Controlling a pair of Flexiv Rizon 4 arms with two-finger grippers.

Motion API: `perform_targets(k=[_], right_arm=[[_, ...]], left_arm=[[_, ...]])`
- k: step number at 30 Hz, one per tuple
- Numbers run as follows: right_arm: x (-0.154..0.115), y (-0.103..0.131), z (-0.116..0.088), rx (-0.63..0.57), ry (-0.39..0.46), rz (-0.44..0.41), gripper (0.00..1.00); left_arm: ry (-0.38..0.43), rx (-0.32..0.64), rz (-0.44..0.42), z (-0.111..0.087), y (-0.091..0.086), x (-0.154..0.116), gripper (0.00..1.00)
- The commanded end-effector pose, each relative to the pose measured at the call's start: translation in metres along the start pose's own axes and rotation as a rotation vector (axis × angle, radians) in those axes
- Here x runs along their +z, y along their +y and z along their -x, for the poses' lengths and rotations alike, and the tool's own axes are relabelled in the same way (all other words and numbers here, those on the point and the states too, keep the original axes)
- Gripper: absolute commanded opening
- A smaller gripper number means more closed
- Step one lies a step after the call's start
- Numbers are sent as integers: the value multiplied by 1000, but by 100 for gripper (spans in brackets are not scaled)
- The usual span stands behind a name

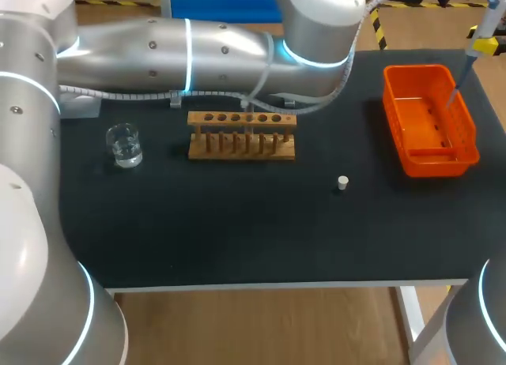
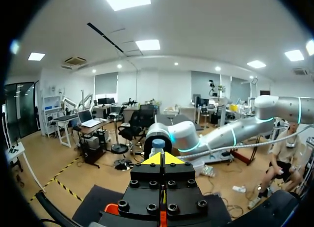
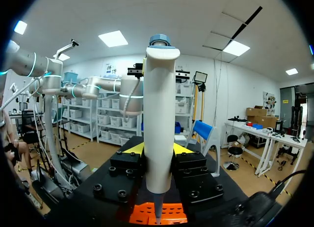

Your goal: Invert the test tube, pick up the pipette, mount the tip to pipette, aspirate from beaker and dispense into the tube, eject the tip, return the pipette, and cap with the stopper.

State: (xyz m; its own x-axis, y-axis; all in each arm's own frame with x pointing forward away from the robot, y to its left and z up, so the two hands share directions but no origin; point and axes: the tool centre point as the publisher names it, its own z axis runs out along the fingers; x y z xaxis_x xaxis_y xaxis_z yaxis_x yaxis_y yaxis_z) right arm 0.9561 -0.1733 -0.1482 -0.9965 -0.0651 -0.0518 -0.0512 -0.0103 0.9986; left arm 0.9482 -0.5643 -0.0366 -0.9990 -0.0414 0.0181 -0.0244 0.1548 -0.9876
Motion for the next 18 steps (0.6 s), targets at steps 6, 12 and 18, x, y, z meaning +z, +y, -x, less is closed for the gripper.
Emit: perform_targets(k=[6, 12, 18], right_arm=[[-3, -1, 2, -1, 8, -1, 0], [-3, -1, 2, -1, 8, -1, 0], [-3, -1, 2, -1, 8, -1, 0]], left_arm=[[7, 3, -58, -2, 2, 15, 0], [17, -1, -62, -2, 4, 19, 0], [19, 2, -66, -1, 4, 20, 0]])
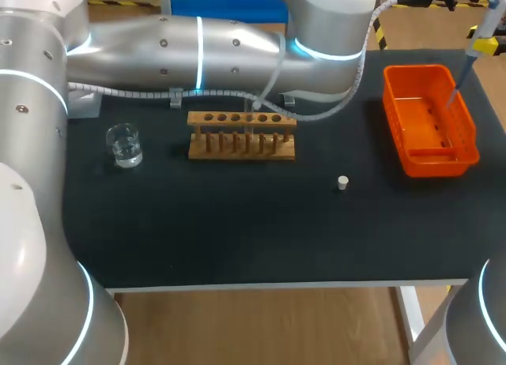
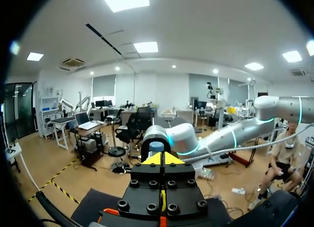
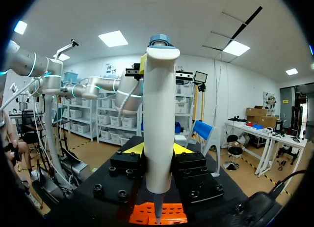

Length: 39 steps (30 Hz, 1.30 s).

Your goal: Invert the test tube, pick up the pipette, mount the tip to pipette, aspirate from beaker and dispense into the tube, eject the tip, return the pipette, and cap with the stopper.

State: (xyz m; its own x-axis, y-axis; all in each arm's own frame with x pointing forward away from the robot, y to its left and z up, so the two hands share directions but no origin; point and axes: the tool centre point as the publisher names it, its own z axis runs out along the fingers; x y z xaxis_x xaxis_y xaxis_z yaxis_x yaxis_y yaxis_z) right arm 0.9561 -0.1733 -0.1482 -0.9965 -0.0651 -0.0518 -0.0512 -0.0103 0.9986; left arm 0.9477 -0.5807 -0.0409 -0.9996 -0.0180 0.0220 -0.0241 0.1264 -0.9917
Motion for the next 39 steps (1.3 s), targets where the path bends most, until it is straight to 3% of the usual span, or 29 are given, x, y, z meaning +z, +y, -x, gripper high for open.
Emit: perform_targets(k=[1, 24, 39], right_arm=[[-3, -1, 2, -1, 8, -1, 0], [-3, -1, 2, -1, 8, -1, 0], [-3, -1, 2, -1, 8, -1, 0]], left_arm=[[-4, 3, -38, 1, 2, 4, 0], [11, 14, -28, 7, 5, 12, 0], [9, -10, -19, 10, 17, 11, 0]])
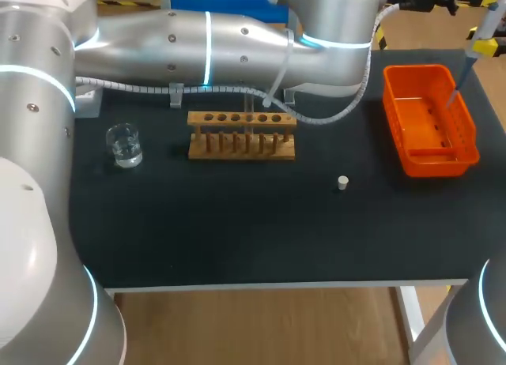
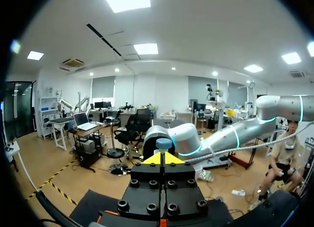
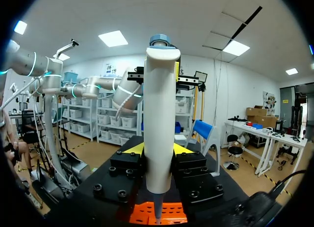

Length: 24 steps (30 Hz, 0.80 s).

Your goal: Invert the test tube, pick up the pipette, mount the tip to pipette, aspirate from beaker and dispense into the tube, eject the tip, return the pipette, and cap with the stopper.

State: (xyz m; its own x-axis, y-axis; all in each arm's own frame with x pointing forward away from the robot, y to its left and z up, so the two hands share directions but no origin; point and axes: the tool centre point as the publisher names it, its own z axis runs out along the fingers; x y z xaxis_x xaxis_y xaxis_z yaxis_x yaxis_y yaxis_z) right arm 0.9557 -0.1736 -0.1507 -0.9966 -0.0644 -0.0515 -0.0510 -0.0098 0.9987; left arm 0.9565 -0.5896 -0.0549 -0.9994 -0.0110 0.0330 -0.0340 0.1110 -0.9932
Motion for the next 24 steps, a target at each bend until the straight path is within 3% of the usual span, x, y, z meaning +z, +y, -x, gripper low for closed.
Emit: perform_targets(k=[1, 24], right_arm=[[-2, 2, 3, -1, 9, 0, 0], [-2, 2, 3, -1, 9, 0, 0]], left_arm=[[0, -1, -4, 1, 4, 0, 0], [-9, 28, -29, -4, 21, 1, 0]])
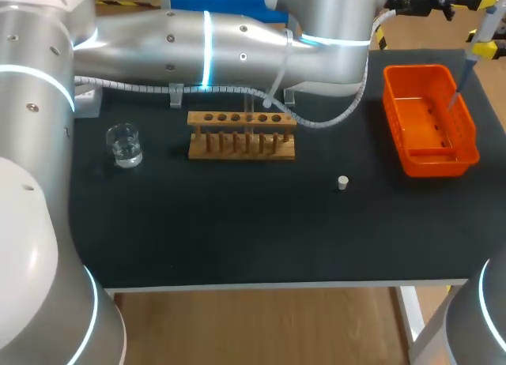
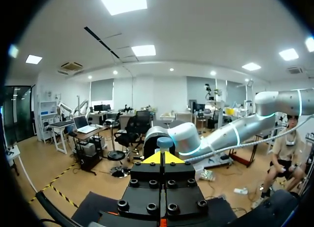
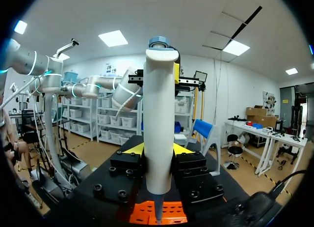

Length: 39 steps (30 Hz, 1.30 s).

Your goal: Invert the test tube, pick up the pipette, mount the tip to pipette, aspirate from beaker and dispense into the tube, eject the tip, return the pipette, and cap with the stopper.

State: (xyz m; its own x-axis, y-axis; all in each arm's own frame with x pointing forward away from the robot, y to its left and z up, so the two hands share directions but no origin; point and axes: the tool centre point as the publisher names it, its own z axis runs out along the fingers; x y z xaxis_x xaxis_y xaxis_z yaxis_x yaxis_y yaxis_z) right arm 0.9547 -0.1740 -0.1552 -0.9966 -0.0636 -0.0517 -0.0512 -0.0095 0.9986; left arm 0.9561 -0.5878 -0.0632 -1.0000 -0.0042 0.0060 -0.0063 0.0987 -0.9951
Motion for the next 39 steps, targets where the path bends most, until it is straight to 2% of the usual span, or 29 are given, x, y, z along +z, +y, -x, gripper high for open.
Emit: perform_targets(k=[1, 32, 39], right_arm=[[-2, 6, 4, -1, 10, 0, 0], [-2, 6, 4, -1, 10, 0, 0], [-2, 6, 4, -1, 10, 0, 0]], left_arm=[[-14, -1, -16, -4, 13, 1, 0], [-23, -25, -14, -5, 26, 2, 0], [-30, -14, -17, -4, 20, -1, 0]])
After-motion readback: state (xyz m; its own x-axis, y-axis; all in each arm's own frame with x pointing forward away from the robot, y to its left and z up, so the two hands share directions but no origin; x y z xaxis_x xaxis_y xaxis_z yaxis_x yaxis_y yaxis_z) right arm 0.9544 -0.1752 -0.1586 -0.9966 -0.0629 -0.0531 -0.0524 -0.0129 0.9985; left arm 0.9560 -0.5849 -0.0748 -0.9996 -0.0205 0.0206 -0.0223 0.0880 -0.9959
